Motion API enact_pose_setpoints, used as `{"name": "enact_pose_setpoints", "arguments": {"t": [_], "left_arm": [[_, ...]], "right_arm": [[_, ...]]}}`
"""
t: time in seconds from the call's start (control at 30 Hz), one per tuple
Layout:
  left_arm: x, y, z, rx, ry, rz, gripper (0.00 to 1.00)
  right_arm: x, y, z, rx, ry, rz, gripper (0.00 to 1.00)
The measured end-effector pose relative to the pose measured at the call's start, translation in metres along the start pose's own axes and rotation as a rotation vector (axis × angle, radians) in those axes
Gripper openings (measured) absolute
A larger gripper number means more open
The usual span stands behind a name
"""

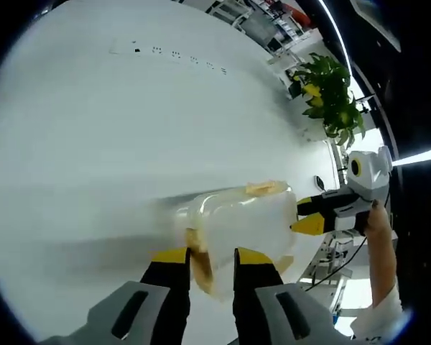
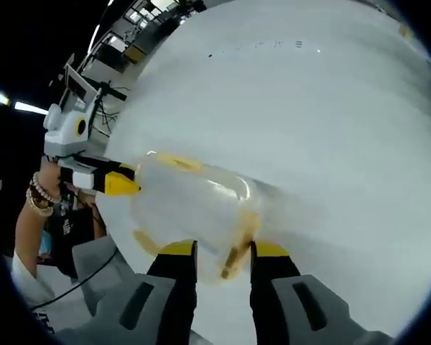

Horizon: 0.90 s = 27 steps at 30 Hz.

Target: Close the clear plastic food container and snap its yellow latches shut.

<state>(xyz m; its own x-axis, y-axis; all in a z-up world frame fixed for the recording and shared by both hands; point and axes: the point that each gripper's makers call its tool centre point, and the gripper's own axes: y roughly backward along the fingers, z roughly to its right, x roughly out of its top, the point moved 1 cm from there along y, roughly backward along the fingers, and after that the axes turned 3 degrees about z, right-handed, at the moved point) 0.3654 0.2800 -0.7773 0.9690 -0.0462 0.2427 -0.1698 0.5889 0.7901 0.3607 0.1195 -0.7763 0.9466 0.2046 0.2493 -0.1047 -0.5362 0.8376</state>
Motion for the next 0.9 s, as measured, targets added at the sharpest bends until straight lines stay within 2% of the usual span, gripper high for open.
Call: {"name": "enact_pose_setpoints", "arguments": {"t": [0.27, 0.4, 0.53, 0.9], "left_arm": [[-0.0008, 0.0003, -0.0006, 0.003, 0.004, 0.010, 0.15], [-0.0017, -0.0004, -0.0022, -0.020, 0.046, 0.022, 0.16], [-0.0015, -0.0007, 0.0008, -0.008, 0.016, 0.027, 0.16], [0.0004, -0.0010, 0.0004, 0.002, 0.006, 0.028, 0.16]], "right_arm": [[0.0020, -0.0013, 0.0024, -0.010, -0.058, 0.006, 0.21], [0.0021, -0.0014, 0.0040, 0.002, -0.107, 0.025, 0.19], [0.0014, -0.0018, 0.0025, 0.001, -0.105, 0.030, 0.18], [-0.0010, -0.0029, 0.0002, -0.004, -0.112, 0.025, 0.15]]}}
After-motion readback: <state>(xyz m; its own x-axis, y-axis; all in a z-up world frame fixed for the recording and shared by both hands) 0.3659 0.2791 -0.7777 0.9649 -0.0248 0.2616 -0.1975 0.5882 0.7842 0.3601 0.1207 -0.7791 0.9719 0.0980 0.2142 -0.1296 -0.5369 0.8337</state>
